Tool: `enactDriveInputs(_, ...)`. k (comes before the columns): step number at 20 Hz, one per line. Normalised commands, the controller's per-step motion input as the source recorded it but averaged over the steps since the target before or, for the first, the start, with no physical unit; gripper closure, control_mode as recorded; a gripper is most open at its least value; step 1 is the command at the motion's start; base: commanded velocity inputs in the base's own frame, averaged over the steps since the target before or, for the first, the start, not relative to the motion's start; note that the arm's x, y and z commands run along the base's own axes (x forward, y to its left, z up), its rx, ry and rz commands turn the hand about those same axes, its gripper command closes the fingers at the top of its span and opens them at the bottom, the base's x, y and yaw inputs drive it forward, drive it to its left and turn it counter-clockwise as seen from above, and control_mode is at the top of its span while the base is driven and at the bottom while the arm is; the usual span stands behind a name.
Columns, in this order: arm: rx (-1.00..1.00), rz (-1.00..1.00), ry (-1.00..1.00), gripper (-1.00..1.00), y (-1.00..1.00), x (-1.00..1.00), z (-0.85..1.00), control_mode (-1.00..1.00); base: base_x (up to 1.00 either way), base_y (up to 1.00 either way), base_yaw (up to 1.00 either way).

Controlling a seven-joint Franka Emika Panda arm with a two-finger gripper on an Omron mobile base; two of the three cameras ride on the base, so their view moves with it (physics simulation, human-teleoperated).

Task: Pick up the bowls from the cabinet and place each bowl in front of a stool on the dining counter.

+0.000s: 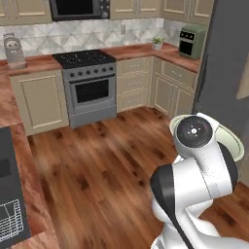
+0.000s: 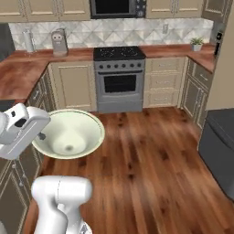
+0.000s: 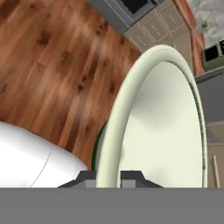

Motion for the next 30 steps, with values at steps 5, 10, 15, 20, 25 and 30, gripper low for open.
enactDriveInputs(5, 0.0, 0.0, 0.0, 1.0, 0.0, 0.0, 0.0, 1.0, -0.38, -0.39, 0.58)
enactDriveInputs(10, 0.0, 0.0, 0.0, 1.0, 0.0, 0.0, 0.0, 1.0, -0.97, -0.05, 0.43)
enactDriveInputs(15, 0.0, 0.0, 0.0, 1.0, 0.0, 0.0, 0.0, 1.0, -0.95, 0.17, 0.29)
enactDriveInputs(20, 0.0, 0.0, 0.0, 1.0, 0.0, 0.0, 0.0, 1.0, -0.99, 0.32, 0.17)
enactDriveInputs(25, 0.0, 0.0, 0.0, 1.0, 0.0, 0.0, 0.0, 1.0, -1.0, 0.41, 0.08)
enactDriveInputs(30, 0.0, 0.0, 0.0, 1.0, 0.0, 0.0, 0.0, 1.0, -1.0, 0.42, 0.07)
